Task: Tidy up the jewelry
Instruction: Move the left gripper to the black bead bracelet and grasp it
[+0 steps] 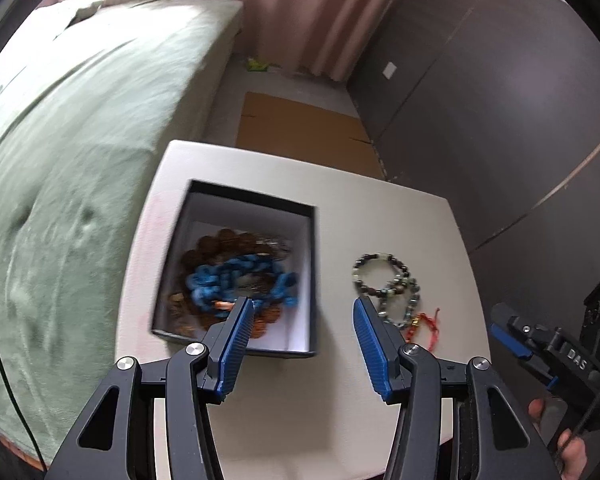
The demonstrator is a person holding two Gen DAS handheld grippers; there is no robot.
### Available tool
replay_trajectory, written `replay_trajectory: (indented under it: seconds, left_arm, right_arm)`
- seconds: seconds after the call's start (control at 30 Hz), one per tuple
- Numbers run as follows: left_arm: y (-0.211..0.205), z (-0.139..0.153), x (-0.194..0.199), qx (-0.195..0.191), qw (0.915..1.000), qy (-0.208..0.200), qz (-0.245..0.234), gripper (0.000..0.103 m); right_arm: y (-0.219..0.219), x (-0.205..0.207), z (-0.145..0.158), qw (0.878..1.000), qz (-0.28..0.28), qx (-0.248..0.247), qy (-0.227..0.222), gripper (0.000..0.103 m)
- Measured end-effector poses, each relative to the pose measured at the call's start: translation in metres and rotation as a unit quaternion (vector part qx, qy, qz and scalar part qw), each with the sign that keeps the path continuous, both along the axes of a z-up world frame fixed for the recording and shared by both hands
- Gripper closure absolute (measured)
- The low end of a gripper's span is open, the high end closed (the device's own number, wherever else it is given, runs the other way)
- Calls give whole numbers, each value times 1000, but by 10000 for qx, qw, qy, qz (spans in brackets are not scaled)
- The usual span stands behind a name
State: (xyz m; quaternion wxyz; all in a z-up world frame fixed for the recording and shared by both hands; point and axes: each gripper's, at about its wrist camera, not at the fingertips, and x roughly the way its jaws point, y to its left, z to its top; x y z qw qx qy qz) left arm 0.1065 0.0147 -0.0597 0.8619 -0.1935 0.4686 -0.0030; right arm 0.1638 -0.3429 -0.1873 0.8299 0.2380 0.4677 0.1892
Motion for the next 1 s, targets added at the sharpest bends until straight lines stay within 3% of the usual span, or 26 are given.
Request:
replay_trajectory:
  seconds: [0.17, 0.37, 0.63, 0.77, 1.0]
  left_arm:
    - [-29, 3, 7, 179, 9994, -142, -254, 50]
    - [-64, 4, 32, 464, 9958, -180, -772, 50]
    - [-104, -23, 60, 731, 9893, 104, -1261, 50]
    - [-116, -37, 65, 763, 9868, -36, -1430, 50]
    - [-131, -47, 80, 1138, 9802, -88, -1616, 50]
  right_arm:
    - [-27, 3, -9, 9989, -266, 254, 273, 40]
    - [-31, 9, -16, 9985, -154, 210, 477, 40]
    - [-48, 14, -17, 9966, -479, 318, 595, 41]
    - [-56, 18, -17, 9957, -643, 205, 641, 41]
    - [-64, 27, -16, 9945, -795, 235, 638, 40]
